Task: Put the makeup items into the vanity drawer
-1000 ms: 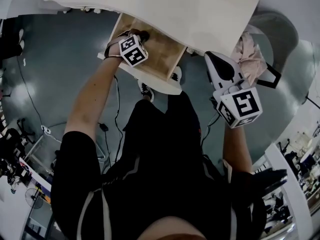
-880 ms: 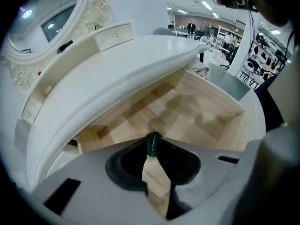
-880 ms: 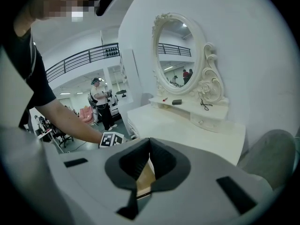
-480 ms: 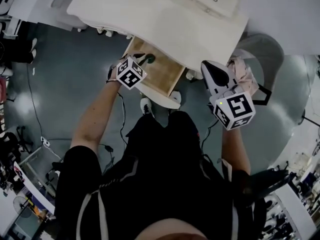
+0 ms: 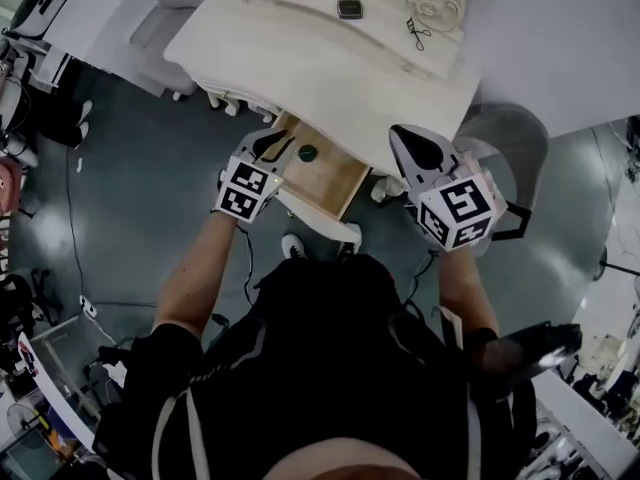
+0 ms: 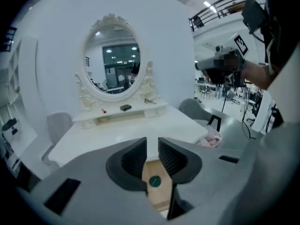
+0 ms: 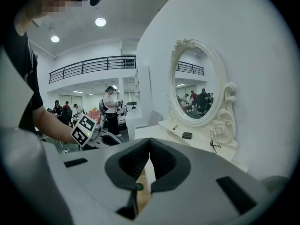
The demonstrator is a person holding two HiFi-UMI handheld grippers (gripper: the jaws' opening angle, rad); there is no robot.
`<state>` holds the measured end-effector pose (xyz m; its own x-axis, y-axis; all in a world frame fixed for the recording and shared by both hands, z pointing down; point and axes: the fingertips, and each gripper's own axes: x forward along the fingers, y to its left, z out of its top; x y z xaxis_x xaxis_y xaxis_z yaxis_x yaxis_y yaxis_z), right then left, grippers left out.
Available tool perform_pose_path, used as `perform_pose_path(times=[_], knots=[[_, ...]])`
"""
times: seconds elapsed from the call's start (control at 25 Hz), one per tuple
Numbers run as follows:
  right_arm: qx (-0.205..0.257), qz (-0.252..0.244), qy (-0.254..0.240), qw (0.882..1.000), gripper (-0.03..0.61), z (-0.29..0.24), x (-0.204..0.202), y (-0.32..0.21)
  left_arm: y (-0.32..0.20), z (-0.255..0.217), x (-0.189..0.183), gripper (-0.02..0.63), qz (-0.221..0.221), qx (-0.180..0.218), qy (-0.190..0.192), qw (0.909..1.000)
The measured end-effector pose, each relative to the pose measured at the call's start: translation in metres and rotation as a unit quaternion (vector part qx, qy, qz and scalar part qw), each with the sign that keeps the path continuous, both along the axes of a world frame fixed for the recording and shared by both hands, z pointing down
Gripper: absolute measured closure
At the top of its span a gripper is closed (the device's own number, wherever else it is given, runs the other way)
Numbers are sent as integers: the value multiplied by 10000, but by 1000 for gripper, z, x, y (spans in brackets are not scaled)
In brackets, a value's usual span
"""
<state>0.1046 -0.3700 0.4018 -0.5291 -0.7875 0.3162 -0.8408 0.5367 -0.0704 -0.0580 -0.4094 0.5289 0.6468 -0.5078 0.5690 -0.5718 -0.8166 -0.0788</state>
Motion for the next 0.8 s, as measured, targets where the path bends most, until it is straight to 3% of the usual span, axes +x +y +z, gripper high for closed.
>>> perform_pose_path(times=[0.24,0.44,0.64,0.8], knots=[[273,186,81,9994,572,-32,-4,-2,8,-78,2,538,3,461,669,9967],[474,310,171,9983,572,-55,-4,-1,11,-139,1,538,-79,670,1449,9871],[580,490,-34,9971,572,-80,-2,3,-5,-192,-24,540,-729,1219,1825,9729],[670,605,117,9958,572,-95,-2,7,3,-223,-28,540,-574,1396,2011,9679]])
